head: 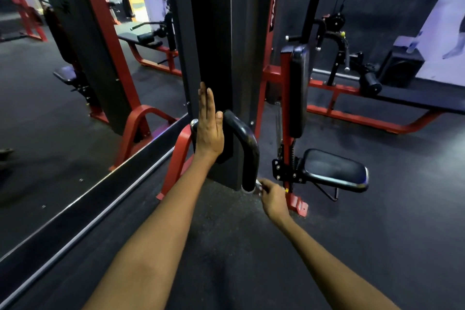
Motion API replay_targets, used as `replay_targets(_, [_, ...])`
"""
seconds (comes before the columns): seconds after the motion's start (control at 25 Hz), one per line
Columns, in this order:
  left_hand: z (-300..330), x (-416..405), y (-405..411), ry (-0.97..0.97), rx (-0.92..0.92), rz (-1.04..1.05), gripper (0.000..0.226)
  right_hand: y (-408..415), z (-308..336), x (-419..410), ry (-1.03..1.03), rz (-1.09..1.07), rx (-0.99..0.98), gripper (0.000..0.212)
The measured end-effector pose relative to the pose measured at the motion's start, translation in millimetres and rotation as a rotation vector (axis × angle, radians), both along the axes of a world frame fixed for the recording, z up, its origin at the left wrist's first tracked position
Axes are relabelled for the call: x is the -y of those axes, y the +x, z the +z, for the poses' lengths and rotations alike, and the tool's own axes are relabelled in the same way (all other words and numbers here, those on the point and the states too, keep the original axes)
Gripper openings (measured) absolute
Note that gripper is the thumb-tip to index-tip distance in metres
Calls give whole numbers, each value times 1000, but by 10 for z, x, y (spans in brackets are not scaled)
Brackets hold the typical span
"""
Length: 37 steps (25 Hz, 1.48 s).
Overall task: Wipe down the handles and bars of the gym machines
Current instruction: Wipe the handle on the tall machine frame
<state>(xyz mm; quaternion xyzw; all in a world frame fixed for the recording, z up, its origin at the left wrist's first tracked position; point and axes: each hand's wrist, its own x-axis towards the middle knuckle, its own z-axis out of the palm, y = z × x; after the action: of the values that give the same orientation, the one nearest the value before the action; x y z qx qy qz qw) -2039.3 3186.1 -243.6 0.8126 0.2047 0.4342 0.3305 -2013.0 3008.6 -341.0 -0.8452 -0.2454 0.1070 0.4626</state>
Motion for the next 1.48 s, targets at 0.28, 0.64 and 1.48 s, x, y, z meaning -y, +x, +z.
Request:
replay_targets(0.28, [-27,242,-508,23,-340,119,52,215,704,162,-481,69,150,31])
replay_targets(0.64, [175,945,-1135,12,-642,426,32,-166,1306,143,-219,405,404,31])
replay_targets(1.48, [-191,-1904,-1567,102,-725,481,45,-471,954,-2999,-272,512,549,26])
